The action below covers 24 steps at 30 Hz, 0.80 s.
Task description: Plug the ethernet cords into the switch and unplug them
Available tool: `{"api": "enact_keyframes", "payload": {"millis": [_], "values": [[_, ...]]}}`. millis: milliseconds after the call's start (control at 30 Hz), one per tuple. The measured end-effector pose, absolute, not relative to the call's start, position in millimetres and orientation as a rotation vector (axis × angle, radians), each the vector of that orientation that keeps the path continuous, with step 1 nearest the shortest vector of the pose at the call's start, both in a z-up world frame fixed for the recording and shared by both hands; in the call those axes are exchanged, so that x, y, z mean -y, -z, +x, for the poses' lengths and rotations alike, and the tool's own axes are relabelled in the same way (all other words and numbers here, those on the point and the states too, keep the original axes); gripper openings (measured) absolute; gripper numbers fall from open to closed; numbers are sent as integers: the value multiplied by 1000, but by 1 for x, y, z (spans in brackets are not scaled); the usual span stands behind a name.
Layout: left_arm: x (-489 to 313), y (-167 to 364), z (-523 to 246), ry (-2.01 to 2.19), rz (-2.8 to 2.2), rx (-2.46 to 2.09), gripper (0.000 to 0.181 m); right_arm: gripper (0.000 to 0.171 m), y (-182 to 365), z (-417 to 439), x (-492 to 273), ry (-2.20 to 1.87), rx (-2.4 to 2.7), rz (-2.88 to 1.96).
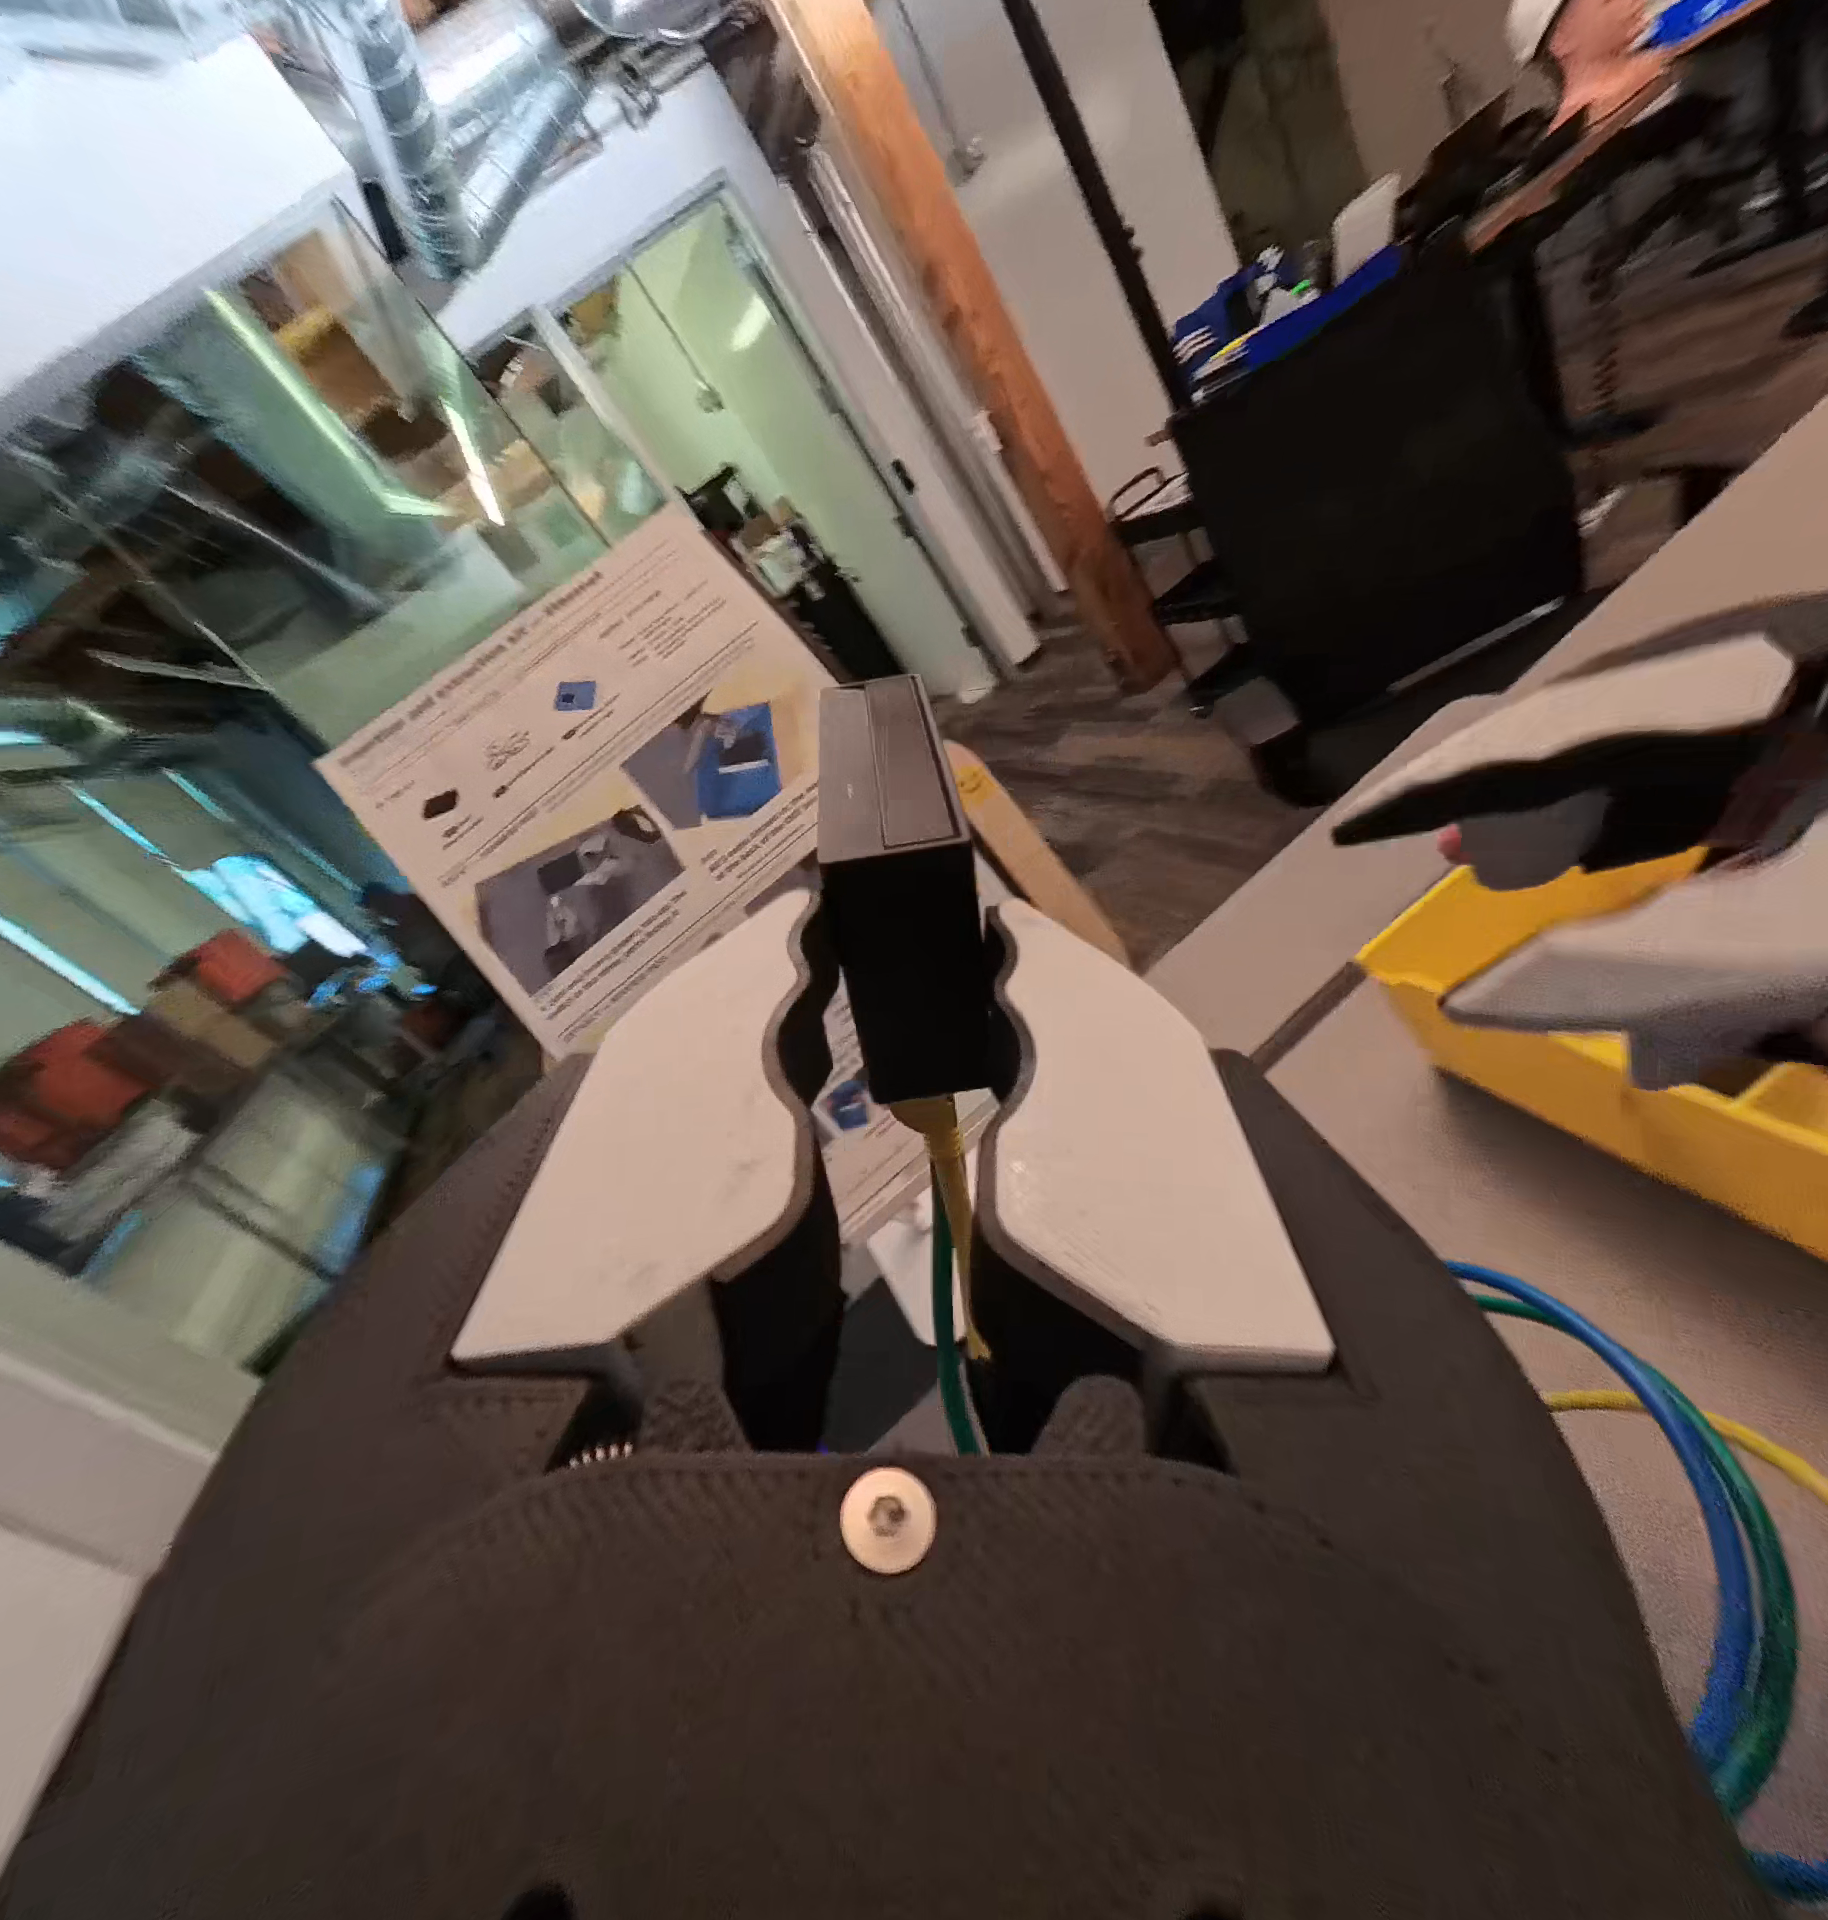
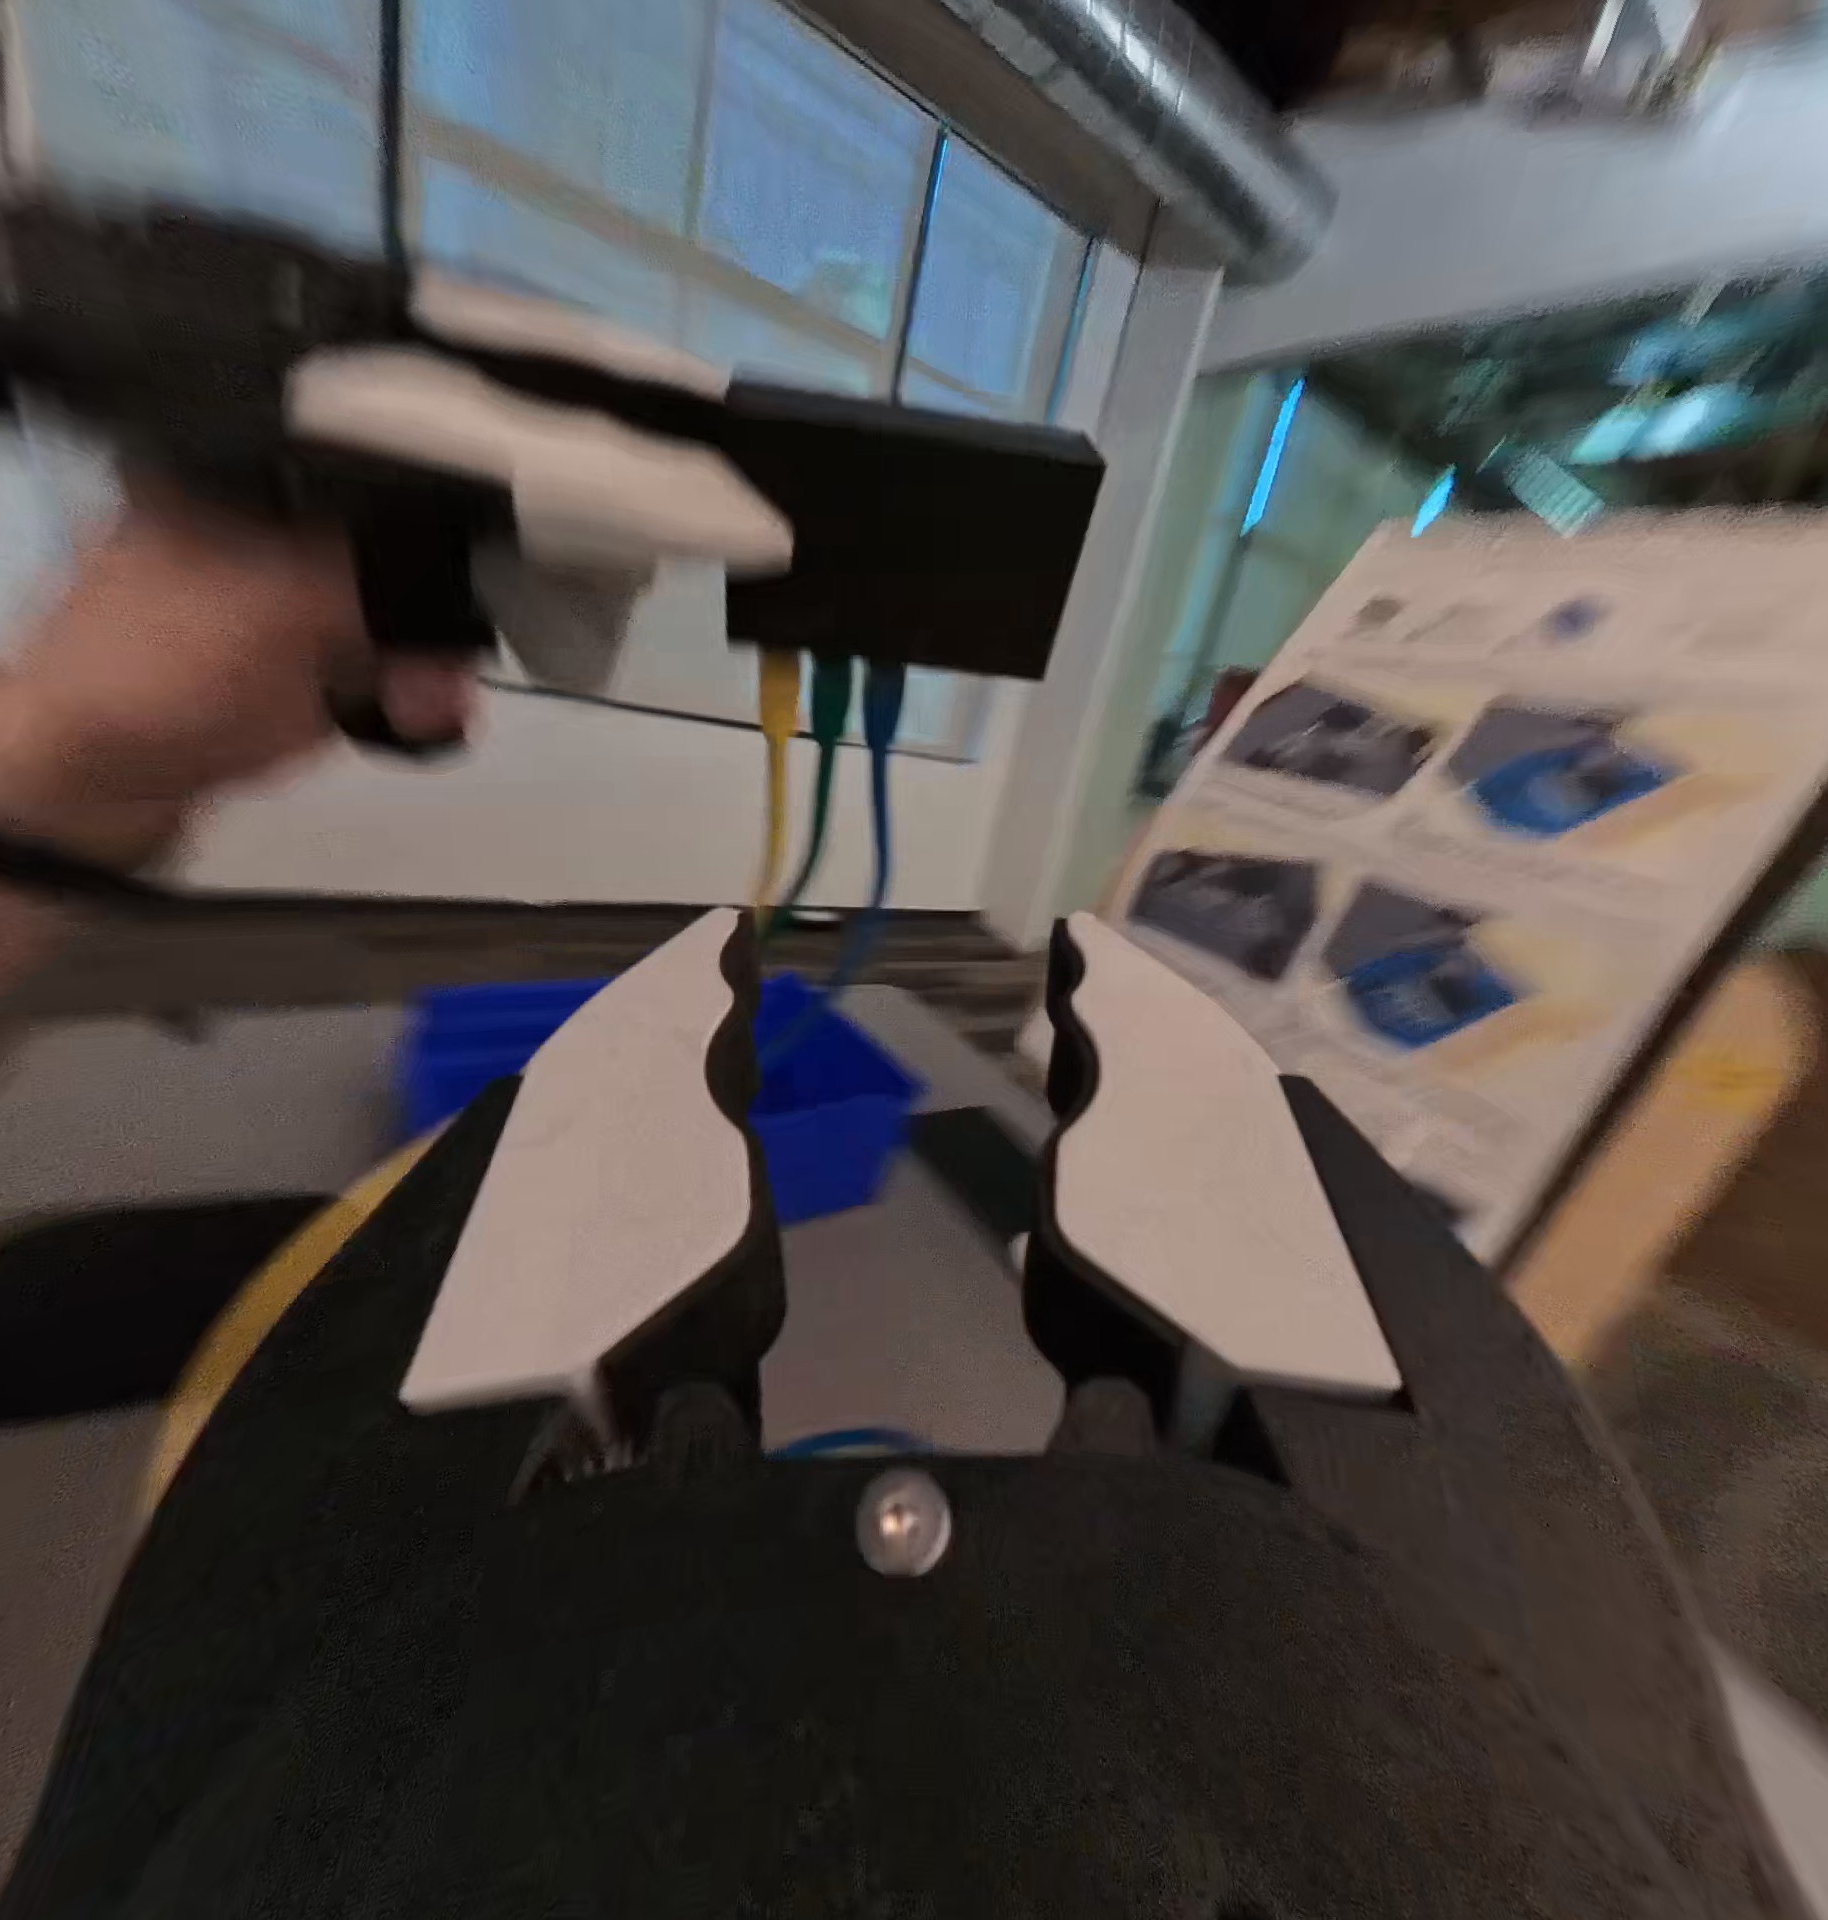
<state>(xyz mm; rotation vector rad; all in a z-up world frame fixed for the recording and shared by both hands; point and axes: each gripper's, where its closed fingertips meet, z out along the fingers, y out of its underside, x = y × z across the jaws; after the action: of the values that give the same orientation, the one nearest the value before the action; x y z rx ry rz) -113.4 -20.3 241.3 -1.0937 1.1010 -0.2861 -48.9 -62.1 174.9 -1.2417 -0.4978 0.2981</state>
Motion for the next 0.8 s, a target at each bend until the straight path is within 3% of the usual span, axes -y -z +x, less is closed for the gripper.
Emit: {"api": "enact_keyframes", "payload": {"millis": [167,333,433,500,600,800], "values": [[24,-169,-100,-43,-928,-1142,25,63,-159,-67,48,-1050,240,-1356],[22,-102,-82,-347,-773,-1252,25,79,-108,-74,18,-1262,160,-1585],[22,-69,-71,-469,-712,-1314,26,69,-78,-83,6,-1347,146,-1695],[22,-58,-66,-594,-624,-1294,27,46,-65,-79,-4,-1378,111,-1694],[29,-42,-63,-646,-572,-1310,28,34,-62,-79,-4,-1652,56,-1614],[67,-64,-99,-249,-770,-1317,33,30,-49,-82,0,-1641,187,-1689]]}}
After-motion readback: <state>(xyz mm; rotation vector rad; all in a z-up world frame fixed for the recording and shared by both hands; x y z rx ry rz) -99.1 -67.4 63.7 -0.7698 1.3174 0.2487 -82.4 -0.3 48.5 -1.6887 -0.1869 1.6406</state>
